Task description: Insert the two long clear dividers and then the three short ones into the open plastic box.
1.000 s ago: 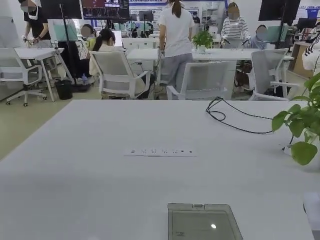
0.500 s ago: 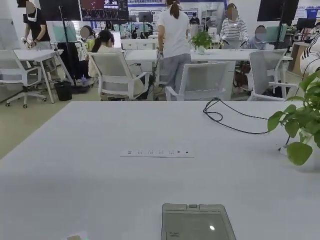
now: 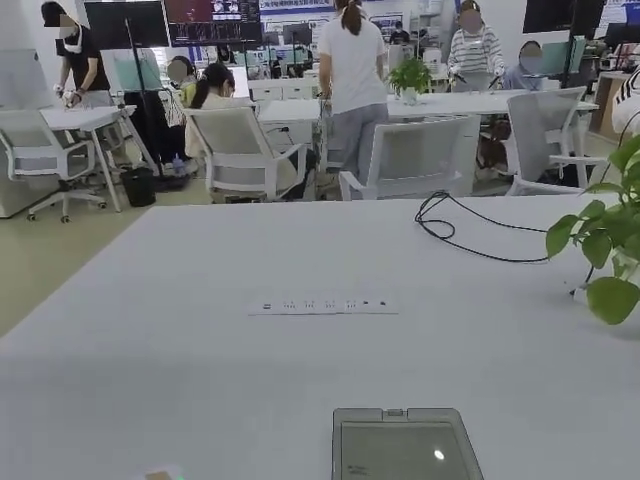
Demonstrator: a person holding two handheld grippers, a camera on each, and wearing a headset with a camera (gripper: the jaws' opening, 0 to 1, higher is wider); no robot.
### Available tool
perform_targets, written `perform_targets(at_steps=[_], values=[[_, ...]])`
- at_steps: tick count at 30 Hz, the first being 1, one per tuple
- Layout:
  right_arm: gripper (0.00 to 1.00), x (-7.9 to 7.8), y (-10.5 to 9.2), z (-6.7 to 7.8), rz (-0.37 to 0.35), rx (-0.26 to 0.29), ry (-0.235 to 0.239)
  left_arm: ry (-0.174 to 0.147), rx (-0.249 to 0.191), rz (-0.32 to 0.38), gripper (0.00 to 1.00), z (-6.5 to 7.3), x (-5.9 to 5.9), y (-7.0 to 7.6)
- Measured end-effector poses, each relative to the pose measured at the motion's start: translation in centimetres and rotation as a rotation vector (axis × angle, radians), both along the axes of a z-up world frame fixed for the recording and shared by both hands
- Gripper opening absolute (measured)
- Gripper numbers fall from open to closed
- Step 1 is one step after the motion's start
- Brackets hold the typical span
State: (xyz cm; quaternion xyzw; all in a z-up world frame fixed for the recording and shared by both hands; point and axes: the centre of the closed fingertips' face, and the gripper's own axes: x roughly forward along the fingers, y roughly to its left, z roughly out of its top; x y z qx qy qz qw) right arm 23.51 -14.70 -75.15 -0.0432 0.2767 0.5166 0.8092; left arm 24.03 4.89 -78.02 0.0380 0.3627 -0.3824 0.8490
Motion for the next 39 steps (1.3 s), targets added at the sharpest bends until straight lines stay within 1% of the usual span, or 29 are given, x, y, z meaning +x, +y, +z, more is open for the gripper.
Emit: perform_targets(at_steps=[3,5,6,8,9,10,12,13,14,15,17,18,19,20,21,23,25,26,27,28,30,33,34,35,36,39], values=[[0.96,-0.3,-0.2,-0.2,0.007,0.0,-0.01,0.024,0.029,0.01,0.81,-0.8,0.1,0.3],[0.96,-0.4,-0.4,-0.4,0.016,-0.007,-0.025,0.037,0.048,0.022,0.8,-1.3,0.3,0.5],[0.96,-0.5,-0.5,-0.5,0.017,-0.012,-0.026,0.053,0.059,0.033,0.79,-1.6,0.4,0.7],[0.96,-0.5,-0.7,-0.8,0.017,-0.021,-0.027,0.116,0.092,0.069,0.77,-2.6,0.3,1.3],[0.95,-0.5,-0.7,-0.9,0.017,-0.021,-0.027,0.095,0.087,0.061,0.76,-2.7,0.7,1.2],[0.95,-0.6,-0.8,-0.9,0.015,-0.019,-0.026,0.105,0.118,0.072,0.74,-3.2,0.7,1.6],[0.94,-0.6,-0.8,-0.9,0.011,-0.018,-0.03,0.142,0.16,0.085,0.7,-3.9,0.6,2.0],[0.94,-0.6,-0.9,-1.0,0.009,-0.02,-0.03,0.152,0.167,0.097,0.69,-4.2,0.7,2.1],[0.94,-0.5,-0.9,-1.0,0.008,-0.019,-0.031,0.171,0.183,0.119,0.68,-4.6,0.8,2.4],[0.93,-0.5,-0.9,-1.0,0.006,-0.018,-0.032,0.177,0.189,0.128,0.67,-4.8,0.9,2.5],[0.93,-0.5,-0.9,-0.9,-0.001,-0.015,-0.035,0.181,0.206,0.137,0.66,-5.2,1.2,2.6],[0.93,-0.5,-0.9,-0.8,-0.004,-0.012,-0.037,0.186,0.228,0.139,0.64,-5.4,1.2,2.7],[0.92,-0.5,-0.9,-0.8,-0.005,-0.012,-0.038,0.186,0.235,0.139,0.62,-5.4,1.2,2.8],[0.92,-0.5,-0.8,-0.7,-0.007,-0.008,-0.039,0.189,0.256,0.144,0.61,-5.7,1.2,3.0],[0.92,-0.5,-0.8,-0.6,-0.01,-0.005,-0.036,0.197,0.274,0.155,0.59,-5.9,1.2,3.2],[0.91,-0.6,-0.8,-0.5,-0.013,-0.003,-0.041,0.208,0.296,0.159,0.55,-6.3,1.2,3.3],[0.91,-0.6,-0.8,-0.4,-0.017,0.0,-0.041,0.217,0.307,0.161,0.54,-6.6,1.2,3.4],[0.91,-0.6,-0.7,-0.3,-0.02,0.002,-0.041,0.224,0.32,0.161,0.53,-6.9,1.1,3.4],[0.91,-0.5,-0.7,-0.2,-0.024,0.005,-0.042,0.227,0.344,0.157,0.51,-7.1,1.0,3.7],[0.91,-0.5,-0.7,-0.2,-0.026,0.007,-0.044,0.209,0.359,0.154,0.49,-7.0,1.1,3.8],[0.9,-0.6,-0.7,-0.1,-0.03,0.009,-0.045,0.208,0.374,0.154,0.45,-7.0,1.2,3.9],[0.9,-0.5,-0.7,0.0,-0.036,0.016,-0.046,0.2,0.404,0.138,0.42,-7.1,1.2,4.1],[0.9,-0.5,-0.8,0.0,-0.04,0.016,-0.048,0.189,0.43,0.113,0.41,-7.2,1.1,4.2],[0.9,-0.5,-0.8,0.0,-0.042,0.017,-0.047,0.178,0.446,0.084,0.4,-7.2,1.1,4.3],[0.89,-0.4,-0.8,0.1,-0.046,0.02,-0.048,0.195,0.427,0.112,0.4,-7.1,1.0,4.2],[0.89,-0.2,-1.1,0.0,-0.053,0.026,-0.05,0.2,0.435,0.095,0.39,-7.1,1.1,4.4]])
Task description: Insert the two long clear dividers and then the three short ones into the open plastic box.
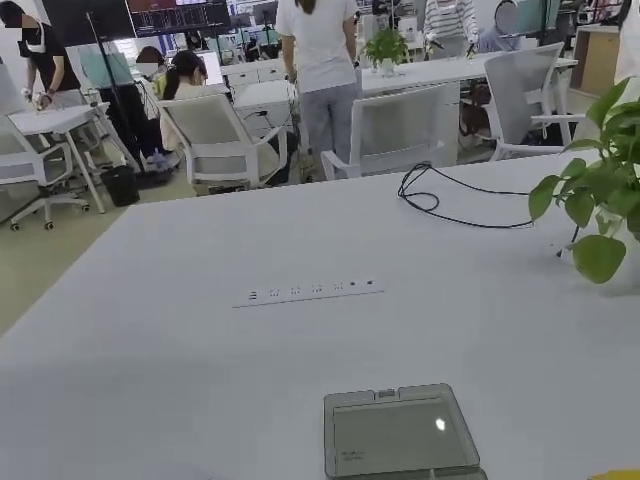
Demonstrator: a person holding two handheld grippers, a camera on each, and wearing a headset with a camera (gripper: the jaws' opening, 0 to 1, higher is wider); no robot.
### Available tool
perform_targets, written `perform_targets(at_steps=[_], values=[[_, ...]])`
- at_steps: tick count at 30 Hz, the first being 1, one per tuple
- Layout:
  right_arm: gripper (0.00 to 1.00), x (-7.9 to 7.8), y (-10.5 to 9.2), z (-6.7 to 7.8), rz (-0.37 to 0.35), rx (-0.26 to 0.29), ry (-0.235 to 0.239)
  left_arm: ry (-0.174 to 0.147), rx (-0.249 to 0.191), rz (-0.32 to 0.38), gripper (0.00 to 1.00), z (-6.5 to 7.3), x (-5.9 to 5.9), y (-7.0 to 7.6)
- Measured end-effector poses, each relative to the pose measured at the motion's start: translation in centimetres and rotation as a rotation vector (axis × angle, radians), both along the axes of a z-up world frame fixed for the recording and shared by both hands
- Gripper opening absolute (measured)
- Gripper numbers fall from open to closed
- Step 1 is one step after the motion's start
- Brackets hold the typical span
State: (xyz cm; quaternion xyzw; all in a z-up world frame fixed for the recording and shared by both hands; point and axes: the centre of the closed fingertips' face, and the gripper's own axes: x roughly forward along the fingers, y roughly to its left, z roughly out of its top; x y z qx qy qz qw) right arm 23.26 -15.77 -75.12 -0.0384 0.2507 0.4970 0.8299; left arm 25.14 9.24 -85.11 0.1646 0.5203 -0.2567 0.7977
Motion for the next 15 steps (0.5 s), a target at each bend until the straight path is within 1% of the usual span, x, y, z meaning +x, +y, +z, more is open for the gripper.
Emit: perform_targets(at_steps=[6,9,15], values=[[0.88,-0.15,-0.07,0.02,-0.008,0.004,-0.001,0.019,0.008,-0.03,0.33,-0.01,0.31,0.55],[0.88,-0.29,-0.17,-0.03,-0.011,0.002,-0.002,0.038,0.005,-0.041,0.32,-0.02,0.4,0.53],[0.87,-0.41,-0.34,-0.19,-0.018,-0.004,0.001,0.053,0.019,-0.058,0.32,-0.03,0.45,0.53]])
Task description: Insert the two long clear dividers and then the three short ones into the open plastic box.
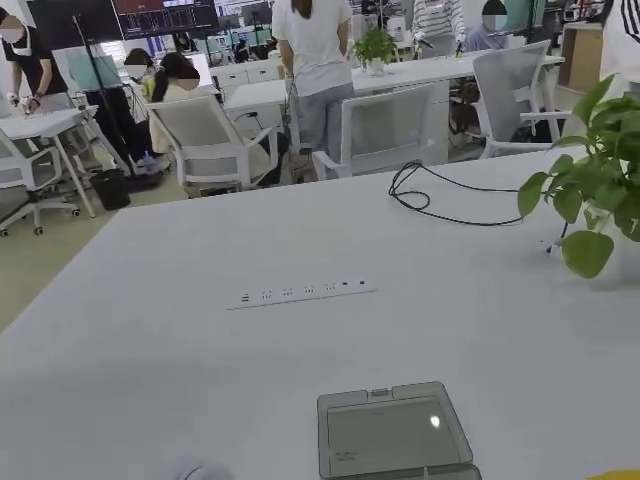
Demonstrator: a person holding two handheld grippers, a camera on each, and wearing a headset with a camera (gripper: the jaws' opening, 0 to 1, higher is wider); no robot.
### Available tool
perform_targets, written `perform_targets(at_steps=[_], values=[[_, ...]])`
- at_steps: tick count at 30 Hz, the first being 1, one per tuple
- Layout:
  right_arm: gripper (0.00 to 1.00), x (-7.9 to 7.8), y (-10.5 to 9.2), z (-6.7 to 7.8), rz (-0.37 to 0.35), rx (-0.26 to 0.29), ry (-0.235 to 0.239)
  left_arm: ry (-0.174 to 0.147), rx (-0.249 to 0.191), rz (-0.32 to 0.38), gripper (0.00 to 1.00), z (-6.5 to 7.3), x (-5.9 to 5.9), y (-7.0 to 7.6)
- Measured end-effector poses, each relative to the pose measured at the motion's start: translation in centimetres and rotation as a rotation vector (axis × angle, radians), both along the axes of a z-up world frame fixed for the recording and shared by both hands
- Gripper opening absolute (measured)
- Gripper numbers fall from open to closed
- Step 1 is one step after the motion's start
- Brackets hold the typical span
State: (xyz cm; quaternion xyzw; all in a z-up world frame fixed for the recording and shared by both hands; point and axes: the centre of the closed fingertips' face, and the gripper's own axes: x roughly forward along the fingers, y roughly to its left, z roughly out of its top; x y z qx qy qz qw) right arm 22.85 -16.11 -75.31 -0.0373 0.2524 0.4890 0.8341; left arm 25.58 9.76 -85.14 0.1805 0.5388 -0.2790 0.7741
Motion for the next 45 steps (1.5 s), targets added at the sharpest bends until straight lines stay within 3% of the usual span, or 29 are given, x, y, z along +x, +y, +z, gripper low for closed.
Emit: perform_targets(at_steps=[7,14,22,32,39,45], values=[[0.87,-0.1,0.2,-0.2,0.01,-0.015,0.003,0.026,-0.004,0.015,0.31,0.1,0.2,0.1],[0.87,-0.1,0.3,-0.2,0.012,-0.019,0.003,0.029,-0.031,0.026,0.31,0.1,0.2,0.2],[0.87,-0.1,0.5,-0.1,0.016,-0.022,0.003,0.037,-0.101,0.089,0.3,0.3,0.0,0.1],[0.87,0.3,0.3,0.0,0.023,-0.032,-0.002,0.004,-0.236,0.182,0.3,2.2,0.0,-0.4],[0.87,0.4,1.0,0.4,0.03,-0.036,-0.001,-0.046,-0.348,0.221,0.3,4.8,0.4,-1.5],[0.85,0.4,2.0,1.4,0.019,-0.018,0.014,-0.087,-0.456,0.236,0.3,7.2,0.7,-3.3]])
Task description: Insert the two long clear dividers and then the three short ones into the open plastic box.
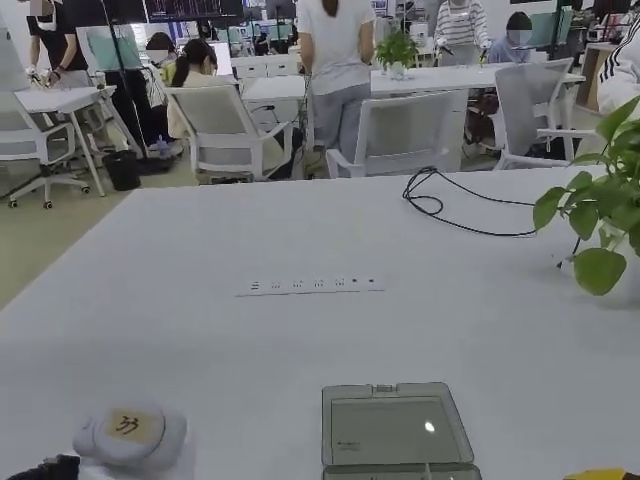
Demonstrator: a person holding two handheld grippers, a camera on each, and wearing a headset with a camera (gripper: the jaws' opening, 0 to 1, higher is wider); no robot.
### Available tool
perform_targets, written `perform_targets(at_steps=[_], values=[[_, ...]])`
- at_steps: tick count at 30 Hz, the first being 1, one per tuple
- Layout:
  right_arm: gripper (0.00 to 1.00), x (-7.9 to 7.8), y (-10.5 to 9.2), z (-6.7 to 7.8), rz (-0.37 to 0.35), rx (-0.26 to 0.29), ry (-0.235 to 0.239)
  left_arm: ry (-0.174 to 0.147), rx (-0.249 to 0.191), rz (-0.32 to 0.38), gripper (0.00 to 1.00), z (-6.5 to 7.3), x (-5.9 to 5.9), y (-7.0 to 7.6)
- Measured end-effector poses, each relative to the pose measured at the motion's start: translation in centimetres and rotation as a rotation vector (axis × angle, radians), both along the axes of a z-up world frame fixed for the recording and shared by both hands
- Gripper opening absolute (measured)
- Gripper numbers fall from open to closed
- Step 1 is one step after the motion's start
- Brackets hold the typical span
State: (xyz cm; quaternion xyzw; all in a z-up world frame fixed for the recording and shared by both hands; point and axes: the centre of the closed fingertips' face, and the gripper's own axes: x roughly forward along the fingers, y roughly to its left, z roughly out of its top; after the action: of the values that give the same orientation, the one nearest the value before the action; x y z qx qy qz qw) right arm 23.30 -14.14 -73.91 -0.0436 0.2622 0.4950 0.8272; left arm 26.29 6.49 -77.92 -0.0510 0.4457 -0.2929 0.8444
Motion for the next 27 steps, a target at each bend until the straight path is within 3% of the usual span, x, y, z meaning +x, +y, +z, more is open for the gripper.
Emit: perform_targets(at_steps=[5,12,15,22,27], values=[[0.8,0.5,1.0,1.3,-0.027,0.042,0.019,-0.033,-0.083,0.0,0.3,1.6,-0.1,-1.8],[0.66,1.6,3.2,3.9,-0.085,0.117,0.043,-0.053,-0.168,-0.015,0.3,2.7,-0.6,-4.2],[0.6,2.2,4.3,5.3,-0.133,0.192,0.054,-0.068,-0.203,-0.029,0.3,3.3,-0.8,-5.5],[0.41,2.8,6.2,5.7,-0.179,0.223,0.103,-0.098,-0.254,-0.061,0.3,4.5,-1.0,-7.9],[0.3,2.6,7.6,5.2,-0.204,0.239,0.169,-0.117,-0.271,-0.081,0.3,5.1,-1.2,-8.9]])
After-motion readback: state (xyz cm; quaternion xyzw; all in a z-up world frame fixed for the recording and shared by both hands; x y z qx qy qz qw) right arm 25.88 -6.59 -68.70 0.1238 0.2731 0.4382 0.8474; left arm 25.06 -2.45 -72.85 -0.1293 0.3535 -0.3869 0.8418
